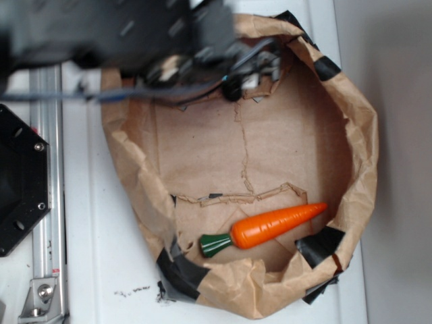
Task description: Grab the yellow duck.
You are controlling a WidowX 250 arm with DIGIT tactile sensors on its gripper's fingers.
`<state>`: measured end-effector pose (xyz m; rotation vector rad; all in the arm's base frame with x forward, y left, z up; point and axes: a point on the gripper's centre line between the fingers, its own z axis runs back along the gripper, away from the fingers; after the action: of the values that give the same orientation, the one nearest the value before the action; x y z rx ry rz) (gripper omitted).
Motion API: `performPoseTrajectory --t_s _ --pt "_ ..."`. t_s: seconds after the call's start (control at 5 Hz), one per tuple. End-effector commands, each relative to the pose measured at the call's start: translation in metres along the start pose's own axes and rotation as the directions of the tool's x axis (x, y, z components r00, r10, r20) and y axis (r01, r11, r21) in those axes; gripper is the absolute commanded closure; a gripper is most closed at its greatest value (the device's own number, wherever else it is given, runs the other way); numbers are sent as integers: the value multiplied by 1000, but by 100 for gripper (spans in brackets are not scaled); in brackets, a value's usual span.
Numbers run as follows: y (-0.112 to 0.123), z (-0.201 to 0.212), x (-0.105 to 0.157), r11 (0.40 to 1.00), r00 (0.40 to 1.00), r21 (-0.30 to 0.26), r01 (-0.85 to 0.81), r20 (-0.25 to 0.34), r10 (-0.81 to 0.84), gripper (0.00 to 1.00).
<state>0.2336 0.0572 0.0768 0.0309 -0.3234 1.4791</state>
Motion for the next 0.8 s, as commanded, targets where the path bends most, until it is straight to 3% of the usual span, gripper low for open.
performPoseTrajectory --t_s 0.0,0.4,0.6 --pt "0 20 -7 996 997 -82 -36 60 41 0" --pt "-13 -5 4 998 994 1 -62 85 61 0" --pt "-10 -13 4 1000 991 -14 3 131 -1 0"
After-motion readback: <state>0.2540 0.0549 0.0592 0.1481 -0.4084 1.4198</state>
